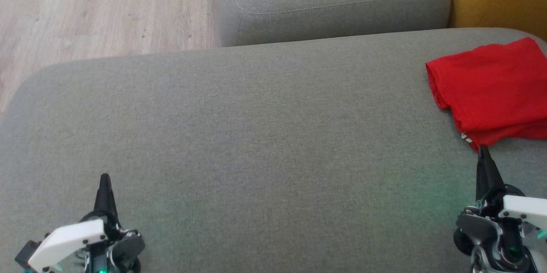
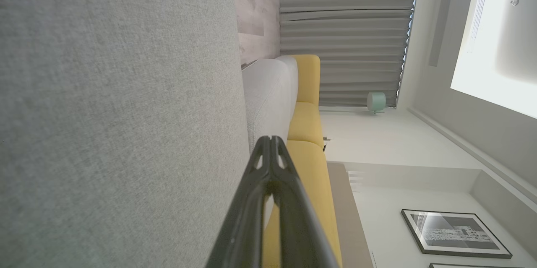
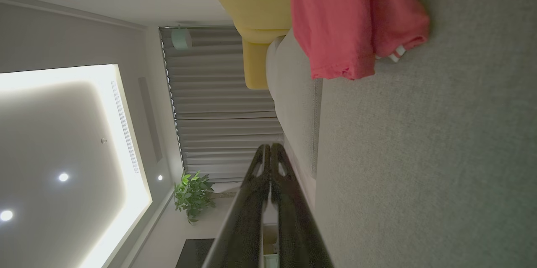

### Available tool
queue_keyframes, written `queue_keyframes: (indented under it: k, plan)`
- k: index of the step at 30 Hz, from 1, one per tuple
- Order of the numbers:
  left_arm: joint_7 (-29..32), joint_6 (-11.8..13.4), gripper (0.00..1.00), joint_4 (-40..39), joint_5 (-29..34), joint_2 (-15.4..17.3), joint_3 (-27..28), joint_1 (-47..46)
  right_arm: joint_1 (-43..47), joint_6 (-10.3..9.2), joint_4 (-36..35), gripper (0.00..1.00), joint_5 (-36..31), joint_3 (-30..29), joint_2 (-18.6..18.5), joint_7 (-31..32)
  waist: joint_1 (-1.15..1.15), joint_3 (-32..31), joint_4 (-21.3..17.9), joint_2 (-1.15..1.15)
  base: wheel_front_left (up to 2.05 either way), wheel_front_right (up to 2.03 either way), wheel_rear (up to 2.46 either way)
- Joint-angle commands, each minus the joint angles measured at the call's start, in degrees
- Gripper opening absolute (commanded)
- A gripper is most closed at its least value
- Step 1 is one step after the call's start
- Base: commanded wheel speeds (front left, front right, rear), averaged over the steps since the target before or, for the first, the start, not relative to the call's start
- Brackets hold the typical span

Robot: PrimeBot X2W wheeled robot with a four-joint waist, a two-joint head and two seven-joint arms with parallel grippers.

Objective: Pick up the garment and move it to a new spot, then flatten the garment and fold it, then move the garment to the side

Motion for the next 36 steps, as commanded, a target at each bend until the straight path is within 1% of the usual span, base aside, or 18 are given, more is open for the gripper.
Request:
queue_keyframes:
  k: [1,36]
  plan:
    - [0.5,-0.4,0.0,-1.6,0.2,0.5,2.3,-2.9,-2.8,-0.04,-2.2,0.0,0.0,1.0,-0.1,0.3,0.0,0.0,0.0,0.0,0.0,0.0,0.0]
    - [1.0,-0.4,0.0,-1.6,0.8,0.0,2.9,-2.9,-2.9,-0.04,-2.2,0.0,-0.4,0.5,0.3,0.7,0.0,0.0,0.0,0.0,0.0,0.0,0.0]
